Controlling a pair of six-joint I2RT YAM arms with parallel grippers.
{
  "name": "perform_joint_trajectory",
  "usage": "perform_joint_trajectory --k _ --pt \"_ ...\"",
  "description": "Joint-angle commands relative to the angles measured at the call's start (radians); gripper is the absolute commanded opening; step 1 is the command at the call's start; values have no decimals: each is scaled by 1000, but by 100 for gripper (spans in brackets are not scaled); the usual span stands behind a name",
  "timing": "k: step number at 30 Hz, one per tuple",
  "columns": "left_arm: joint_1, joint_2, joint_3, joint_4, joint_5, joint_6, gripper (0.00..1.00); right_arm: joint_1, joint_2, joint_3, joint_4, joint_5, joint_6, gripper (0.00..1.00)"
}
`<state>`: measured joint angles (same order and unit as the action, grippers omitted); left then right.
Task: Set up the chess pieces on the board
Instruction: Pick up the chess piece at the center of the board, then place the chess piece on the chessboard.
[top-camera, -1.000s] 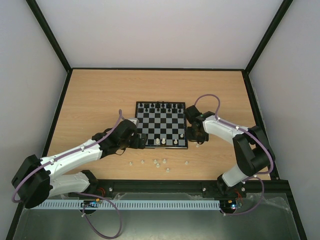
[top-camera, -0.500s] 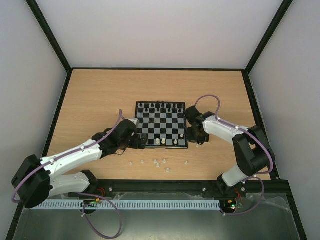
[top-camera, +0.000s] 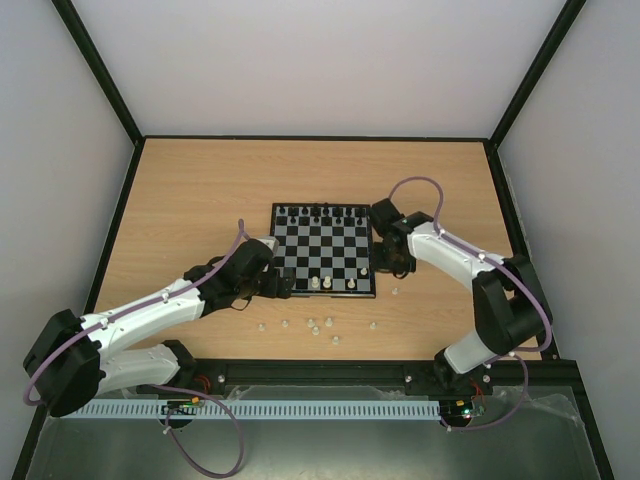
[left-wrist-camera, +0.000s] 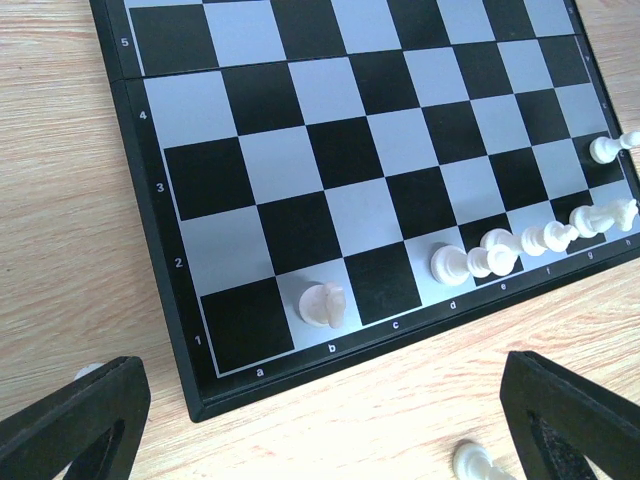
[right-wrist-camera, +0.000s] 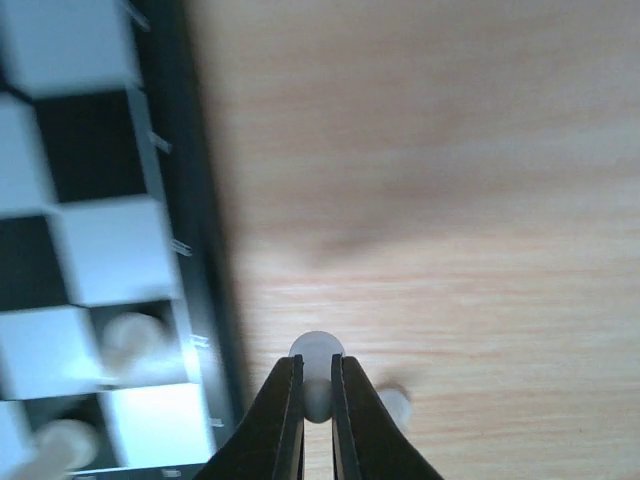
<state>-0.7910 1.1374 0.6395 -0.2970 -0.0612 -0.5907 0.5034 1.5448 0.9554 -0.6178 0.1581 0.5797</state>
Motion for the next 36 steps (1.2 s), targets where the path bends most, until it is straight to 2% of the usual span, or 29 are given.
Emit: perform_joint_trajectory --k 1,7,11,24,36 --pt "5 2 8 5 -24 3 99 19 -35 152 -125 4 -36 1" --pt "6 0 22 -13 -45 -5 99 105 71 321 -176 -21 -73 2" --pt "6 -19 21 -26 -61 -16 99 162 141 360 -181 -44 -86 2" --pt "7 -38 10 -35 -65 -29 99 205 239 320 -148 -68 -93 6" --pt "7 -33 3 -32 -66 -29 99 212 268 290 -122 -74 -93 7"
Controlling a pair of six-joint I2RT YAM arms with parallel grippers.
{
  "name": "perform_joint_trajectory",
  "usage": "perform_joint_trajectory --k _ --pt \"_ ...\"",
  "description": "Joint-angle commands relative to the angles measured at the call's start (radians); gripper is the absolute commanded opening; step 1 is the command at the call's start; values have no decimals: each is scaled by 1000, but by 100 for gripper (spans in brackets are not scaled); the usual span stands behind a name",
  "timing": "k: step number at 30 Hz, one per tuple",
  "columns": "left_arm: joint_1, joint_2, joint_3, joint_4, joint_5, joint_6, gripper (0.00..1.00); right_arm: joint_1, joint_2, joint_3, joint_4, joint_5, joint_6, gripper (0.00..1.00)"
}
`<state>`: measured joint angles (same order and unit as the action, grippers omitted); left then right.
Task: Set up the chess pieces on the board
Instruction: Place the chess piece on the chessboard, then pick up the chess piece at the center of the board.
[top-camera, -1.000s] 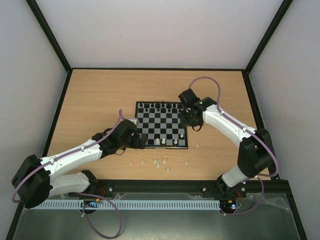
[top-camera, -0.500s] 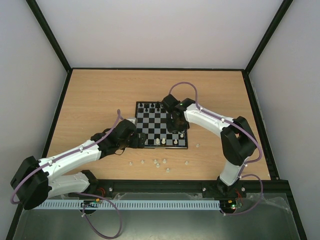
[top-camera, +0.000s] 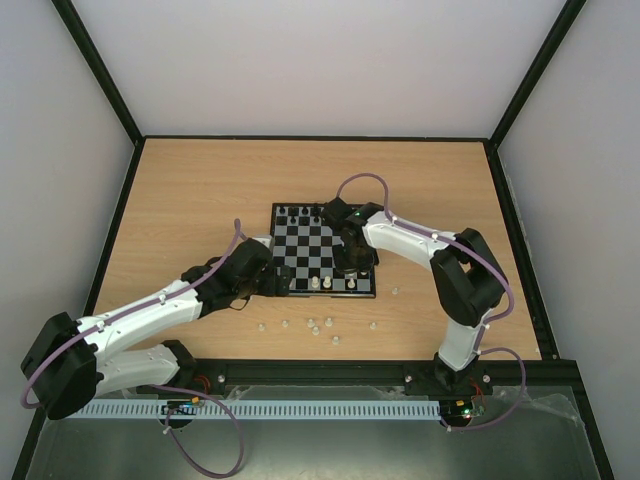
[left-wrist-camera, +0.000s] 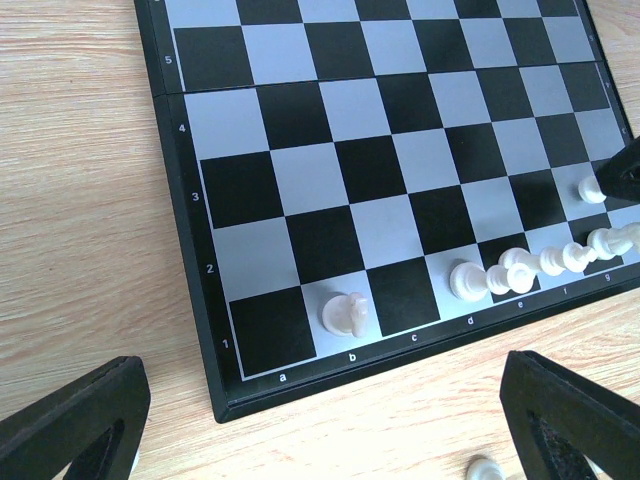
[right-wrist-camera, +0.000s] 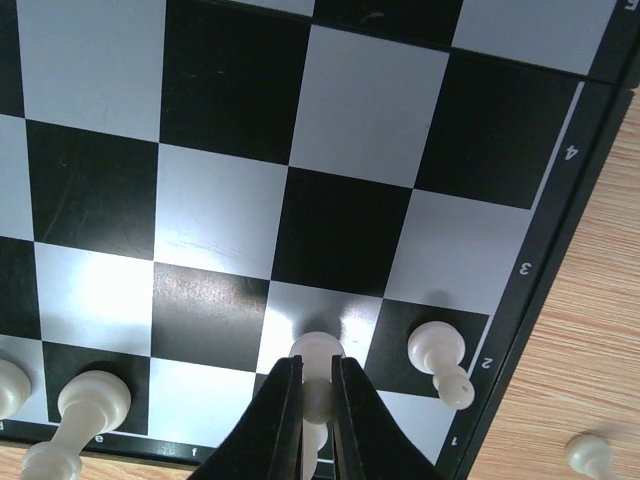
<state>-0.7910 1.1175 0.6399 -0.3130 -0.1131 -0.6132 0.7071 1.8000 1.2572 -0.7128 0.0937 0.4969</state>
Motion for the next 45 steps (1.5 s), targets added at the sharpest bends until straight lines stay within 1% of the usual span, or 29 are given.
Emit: perform_joint_trajectory --k 1,11,14,18,23,26,28,30,31,32,34,36,38,41,45 --pt "7 -13 2 -15 -14 -5 99 9 13 -12 -26 -10 -11 7" --pt "8 -18 0 -17 -14 -6 99 9 20 -8 -15 -6 -9 7" --pt "7 -18 -2 -15 -15 -5 99 9 25 -7 -13 -5 -9 11" --pt "7 -21 -4 -15 -16 -6 99 9 26 -7 -7 -9 -10 12" --pt "7 -23 -6 -15 -16 -6 99 9 25 -6 -10 -5 -9 19" --pt "7 -24 -6 -15 -16 -4 99 9 10 -5 -9 0 -4 21" --pt "7 -25 -6 -14 -17 -4 99 9 -18 -4 -2 9 1 26" --pt "7 -25 -4 -14 -19 -4 99 9 -82 -5 12 32 12 37" --pt "7 -24 -3 -13 -19 -3 99 9 -114 -9 18 52 19 46" --pt "7 -24 -3 -11 -17 -3 99 9 -149 -17 20 79 30 52" --pt "7 -25 3 -11 -13 -1 99 2 -222 -39 15 137 58 59" --pt "9 -32 8 -3 -2 0 99 -20 -313 -96 18 154 95 66" --pt "9 -34 8 16 13 3 99 -70 -407 -163 16 138 119 67" --pt "9 -30 6 41 49 9 99 -119 -468 -257 -9 107 145 65" --pt "9 -31 -8 65 94 21 99 -127 -465 -357 -24 45 186 61"
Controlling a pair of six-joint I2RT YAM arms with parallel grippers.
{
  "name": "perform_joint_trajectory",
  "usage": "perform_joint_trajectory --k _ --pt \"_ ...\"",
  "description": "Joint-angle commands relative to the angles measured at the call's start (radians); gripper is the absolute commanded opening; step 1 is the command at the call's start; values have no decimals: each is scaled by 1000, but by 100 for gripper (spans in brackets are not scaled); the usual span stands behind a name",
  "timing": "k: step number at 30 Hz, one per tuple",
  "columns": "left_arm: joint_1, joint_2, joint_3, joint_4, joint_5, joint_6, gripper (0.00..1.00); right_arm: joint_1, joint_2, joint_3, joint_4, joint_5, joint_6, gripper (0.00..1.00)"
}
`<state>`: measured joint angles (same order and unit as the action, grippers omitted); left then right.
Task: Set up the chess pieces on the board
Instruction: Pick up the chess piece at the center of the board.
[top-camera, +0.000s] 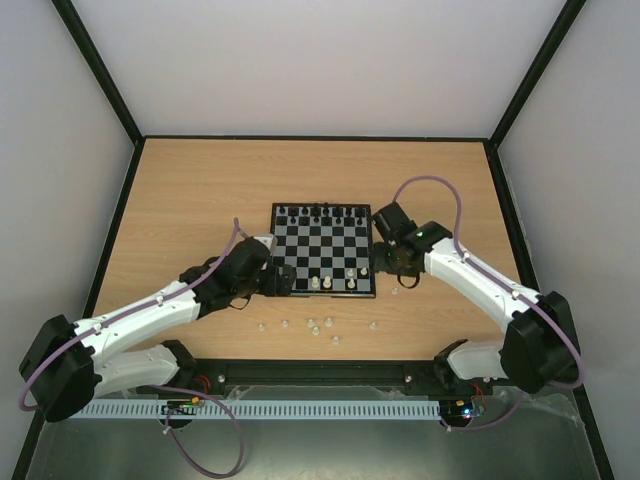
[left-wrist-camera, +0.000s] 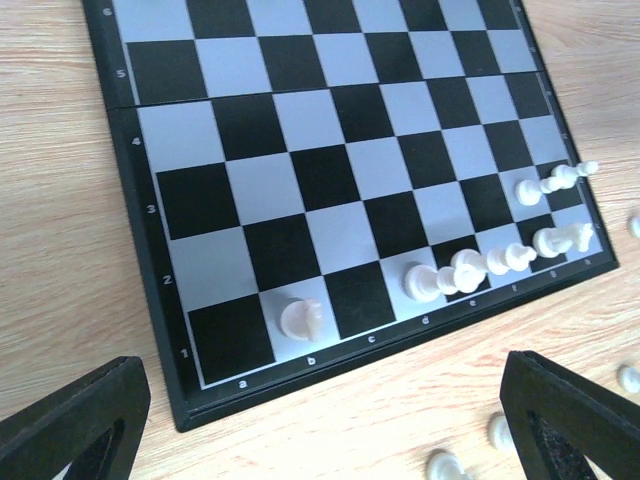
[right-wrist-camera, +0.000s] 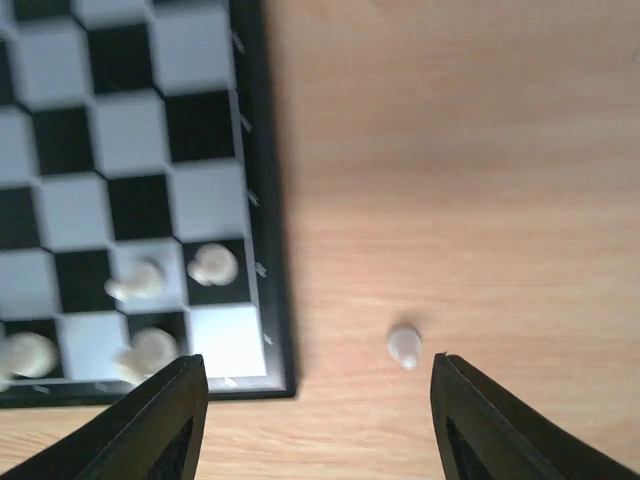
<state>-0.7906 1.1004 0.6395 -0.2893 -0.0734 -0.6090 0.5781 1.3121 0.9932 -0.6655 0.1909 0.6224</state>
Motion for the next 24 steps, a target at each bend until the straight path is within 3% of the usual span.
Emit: perform_joint_trajectory --k 1,13,24 --pt "8 -16 -10 43 60 19 99 2 22 -116 -67 -64 70 61" --pt "4 -62 -36 62 133 29 99 2 41 -235 -19 -2 172 50" --pt "1 -88 -40 48 120 25 99 -26 145 -188 35 28 136 39"
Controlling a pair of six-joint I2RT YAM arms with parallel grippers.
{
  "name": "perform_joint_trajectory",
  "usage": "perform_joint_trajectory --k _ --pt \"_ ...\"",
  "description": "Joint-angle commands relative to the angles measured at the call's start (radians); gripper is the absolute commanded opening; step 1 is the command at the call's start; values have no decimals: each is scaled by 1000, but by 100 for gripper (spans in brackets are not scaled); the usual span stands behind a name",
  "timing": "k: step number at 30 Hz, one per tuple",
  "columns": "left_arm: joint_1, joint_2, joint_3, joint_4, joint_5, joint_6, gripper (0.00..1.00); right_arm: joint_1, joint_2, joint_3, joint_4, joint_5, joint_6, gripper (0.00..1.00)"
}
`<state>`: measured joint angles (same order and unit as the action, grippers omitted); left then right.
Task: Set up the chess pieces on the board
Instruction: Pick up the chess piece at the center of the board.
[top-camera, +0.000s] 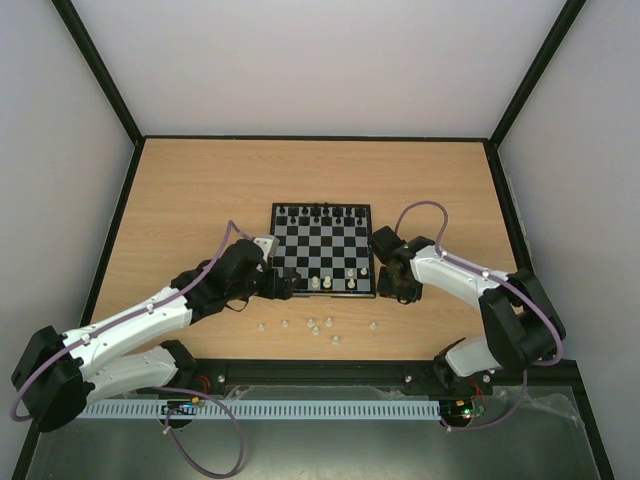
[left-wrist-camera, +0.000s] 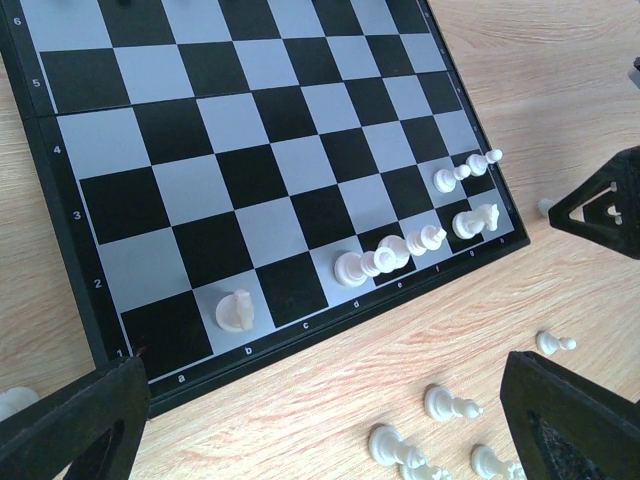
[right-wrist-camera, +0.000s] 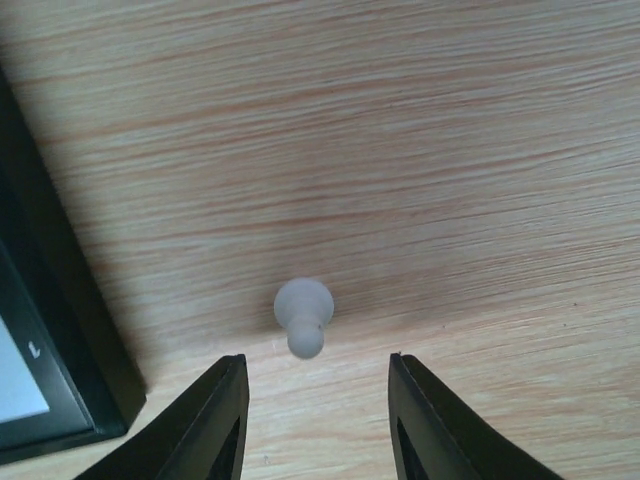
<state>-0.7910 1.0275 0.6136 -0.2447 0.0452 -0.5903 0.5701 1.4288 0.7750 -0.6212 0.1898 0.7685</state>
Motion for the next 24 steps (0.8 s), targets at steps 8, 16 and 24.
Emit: perform_joint_trajectory --k 8,16,24 --pt "0 -12 -18 5 -9 6 99 -35 41 34 12 13 -38 27" --pt "1 -7 -16 1 -17 6 99 -37 62 36 28 -6 -55 15" --pt "0 8 -14 -1 -26 5 99 -37 43 65 5 3 -69 3"
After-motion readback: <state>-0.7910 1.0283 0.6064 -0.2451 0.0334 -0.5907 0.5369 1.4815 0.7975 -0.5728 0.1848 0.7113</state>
